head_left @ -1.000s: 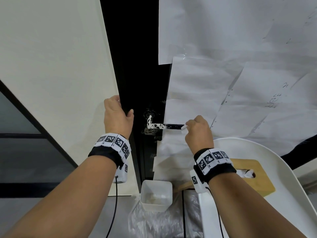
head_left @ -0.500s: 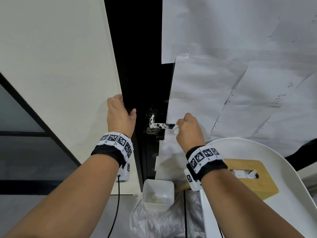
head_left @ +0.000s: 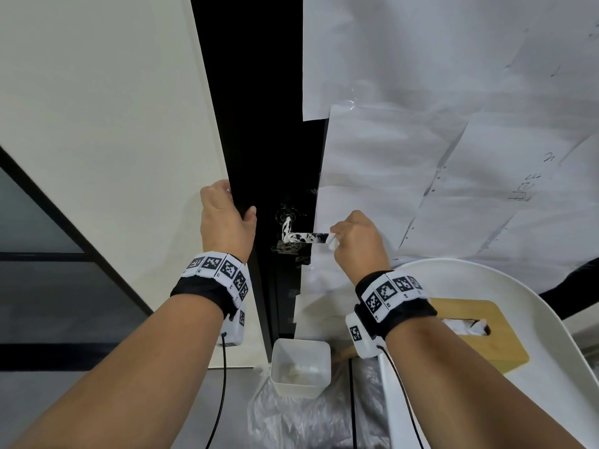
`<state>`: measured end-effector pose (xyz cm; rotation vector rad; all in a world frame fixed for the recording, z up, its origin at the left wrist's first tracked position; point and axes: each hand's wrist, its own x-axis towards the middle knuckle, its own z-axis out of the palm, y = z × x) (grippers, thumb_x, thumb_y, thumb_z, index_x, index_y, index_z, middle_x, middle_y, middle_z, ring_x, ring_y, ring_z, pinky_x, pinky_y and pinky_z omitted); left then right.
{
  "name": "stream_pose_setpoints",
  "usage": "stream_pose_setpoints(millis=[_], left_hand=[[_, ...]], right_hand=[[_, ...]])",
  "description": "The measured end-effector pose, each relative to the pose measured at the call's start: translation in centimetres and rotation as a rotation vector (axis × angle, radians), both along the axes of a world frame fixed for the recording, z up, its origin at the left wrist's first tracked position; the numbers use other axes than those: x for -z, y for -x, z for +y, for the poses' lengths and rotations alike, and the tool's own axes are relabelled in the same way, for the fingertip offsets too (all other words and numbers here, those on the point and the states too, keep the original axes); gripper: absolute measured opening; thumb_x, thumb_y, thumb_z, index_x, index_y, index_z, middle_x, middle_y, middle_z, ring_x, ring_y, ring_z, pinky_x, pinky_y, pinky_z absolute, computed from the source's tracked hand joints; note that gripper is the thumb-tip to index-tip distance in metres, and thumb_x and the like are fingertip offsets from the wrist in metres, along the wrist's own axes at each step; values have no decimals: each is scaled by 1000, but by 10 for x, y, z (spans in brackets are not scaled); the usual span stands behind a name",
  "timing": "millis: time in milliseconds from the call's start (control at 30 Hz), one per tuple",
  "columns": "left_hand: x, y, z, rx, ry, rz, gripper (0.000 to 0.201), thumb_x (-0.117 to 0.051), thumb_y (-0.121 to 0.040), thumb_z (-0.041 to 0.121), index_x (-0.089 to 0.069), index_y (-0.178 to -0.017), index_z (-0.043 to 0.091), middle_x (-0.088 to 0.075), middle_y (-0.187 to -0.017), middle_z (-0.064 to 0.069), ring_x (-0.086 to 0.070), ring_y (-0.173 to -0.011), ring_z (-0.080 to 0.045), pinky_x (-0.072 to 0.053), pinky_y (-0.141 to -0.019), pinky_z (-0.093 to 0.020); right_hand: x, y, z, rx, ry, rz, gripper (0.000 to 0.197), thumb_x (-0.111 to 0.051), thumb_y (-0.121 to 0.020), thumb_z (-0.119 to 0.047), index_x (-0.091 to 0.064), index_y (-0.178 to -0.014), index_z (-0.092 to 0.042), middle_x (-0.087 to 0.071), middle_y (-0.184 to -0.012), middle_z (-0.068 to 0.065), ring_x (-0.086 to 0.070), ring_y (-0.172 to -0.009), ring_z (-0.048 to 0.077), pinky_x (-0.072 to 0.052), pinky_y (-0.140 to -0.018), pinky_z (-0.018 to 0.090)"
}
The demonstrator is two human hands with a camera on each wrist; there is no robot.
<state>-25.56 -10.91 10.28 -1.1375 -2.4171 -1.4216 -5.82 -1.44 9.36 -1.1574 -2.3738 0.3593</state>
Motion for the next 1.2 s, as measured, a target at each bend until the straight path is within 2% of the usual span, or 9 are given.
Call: stream_pose_setpoints(millis=[233,300,433,533,633,700,900,1033,1200], left_hand=[[0,0,-1,6,-7,-2,51,-70,-82,15,-38,-121,18,-48,-113,-6,-60,-85,-21,-53,-72,-34],[0,0,0,7,-11,-6,51,-70,-82,15,-38,-121,18,-48,-113,-6,-61,-85,-21,-53,-72,-35],[1,1,0,4,-5,6,52,-71,-81,16,-37,-120,20,-48,-112,-6,-61,-84,-21,-55,-71,-38],[1,2,-1,8,-9,-5,51,-71,-81,16,-36,-119,21,-49,-112,-6,-61,-84,-21,-55,-71,-37],[1,1,0,6,-10,4,51,-70,-82,15,-38,-121,18,-47,-113,-5,-60,-85,-20,-53,-70,-34],[0,1,-1,7,-7,7,51,-70,-82,16,-38,-122,17,-46,-113,-5,-60,-85,-21,-53,-70,-34],[-1,0,-1,1,-7,1,52,-70,-82,16,-38,-122,16,-47,-114,-6,-61,-86,-22,-55,-72,-39],[0,1,-1,7,-3,9,52,-71,-82,15,-38,-122,16,-47,-114,-6,-60,-85,-22,-54,-72,-38],[0,1,-1,4,1,1,51,-71,-82,16,-38,-122,16,-46,-114,-5,-60,-84,-21,-54,-72,-38]], right_hand=[[3,18,-14,-53,-11,-127,38,-47,-68,16,-67,-97,1,-52,-97,13,-50,-94,30,-50,-71,39],[5,20,-18,-77,-20,-118,41,-45,-68,17,-68,-98,0,-52,-97,12,-51,-94,30,-51,-72,39],[2,14,-10,-82,42,-13,40,-48,-74,17,-72,-97,-6,-56,-98,11,-55,-92,26,-45,-71,29],[0,9,-5,-13,10,-5,43,-48,-72,16,-70,-103,-4,-59,-98,14,-56,-93,31,-50,-72,36],[2,13,-11,-5,-38,-117,44,-46,-70,15,-69,-103,-3,-59,-97,12,-51,-95,29,-40,-65,31],[3,18,-15,-36,-34,-108,45,-46,-69,15,-69,-103,-4,-60,-97,11,-50,-95,28,-37,-65,30],[7,23,-18,-152,6,-32,48,-48,-71,18,-70,-106,-7,-62,-101,9,-54,-100,26,-46,-76,28],[3,16,-11,-120,-11,52,38,-51,-74,15,-74,-91,-10,-64,-92,8,-57,-90,26,-50,-72,33],[8,20,-15,-129,-4,39,41,-49,-72,18,-73,-93,-8,-64,-94,9,-56,-93,28,-50,-75,35]])
